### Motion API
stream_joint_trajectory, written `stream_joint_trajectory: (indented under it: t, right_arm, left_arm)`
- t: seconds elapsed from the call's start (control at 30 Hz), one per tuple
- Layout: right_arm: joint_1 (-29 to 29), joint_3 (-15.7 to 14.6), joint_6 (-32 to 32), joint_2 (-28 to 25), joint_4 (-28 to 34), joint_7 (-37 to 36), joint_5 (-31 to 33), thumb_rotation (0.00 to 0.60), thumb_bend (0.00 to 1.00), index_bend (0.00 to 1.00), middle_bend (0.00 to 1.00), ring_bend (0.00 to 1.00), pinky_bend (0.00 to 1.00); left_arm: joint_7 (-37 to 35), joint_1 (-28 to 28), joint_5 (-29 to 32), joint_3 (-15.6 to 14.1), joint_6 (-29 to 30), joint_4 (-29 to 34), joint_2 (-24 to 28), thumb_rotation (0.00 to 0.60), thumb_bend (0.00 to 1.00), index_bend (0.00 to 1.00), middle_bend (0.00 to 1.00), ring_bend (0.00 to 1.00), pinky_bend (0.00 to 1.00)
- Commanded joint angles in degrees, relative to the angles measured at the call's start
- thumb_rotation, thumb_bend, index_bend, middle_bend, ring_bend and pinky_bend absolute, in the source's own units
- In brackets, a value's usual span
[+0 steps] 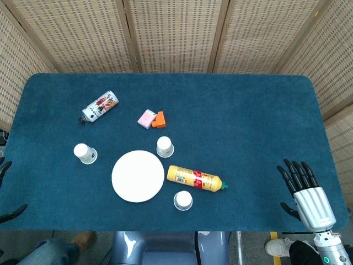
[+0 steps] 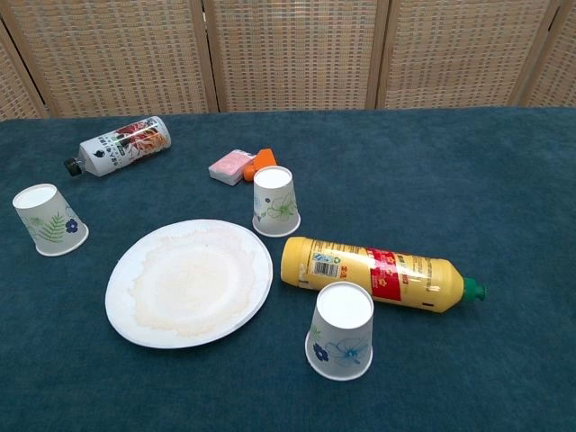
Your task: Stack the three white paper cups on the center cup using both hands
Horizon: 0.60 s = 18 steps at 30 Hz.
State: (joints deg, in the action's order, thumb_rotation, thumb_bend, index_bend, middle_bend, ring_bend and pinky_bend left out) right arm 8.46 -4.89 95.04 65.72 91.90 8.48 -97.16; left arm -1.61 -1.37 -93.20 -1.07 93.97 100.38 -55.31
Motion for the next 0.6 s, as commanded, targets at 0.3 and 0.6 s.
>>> stream_joint_trajectory:
  t: [0.3, 0.6]
  right_arm:
    - [5.86, 0.67, -10.6, -3.24, 3.87, -7.57, -3.28, 0.6, 0.0, 0.0, 0.0, 0.0, 0.0]
    - [19.9, 4.72, -33.83, -6.1, 16.09, -5.52, 1.19, 0.6, 0.0, 0.0, 0.02, 0.0, 0.08]
  left_arm:
    - [1.19, 0.21, 0.01, 0.0, -0.89, 0.41, -0.58, 0.6, 0.0, 0.0, 0.0, 0.0, 0.0]
    - [2.63, 1.21, 3.04, 1.29, -3.02, 1.09, -0.8, 0.6, 0.0, 0.0, 0.0, 0.0, 0.0]
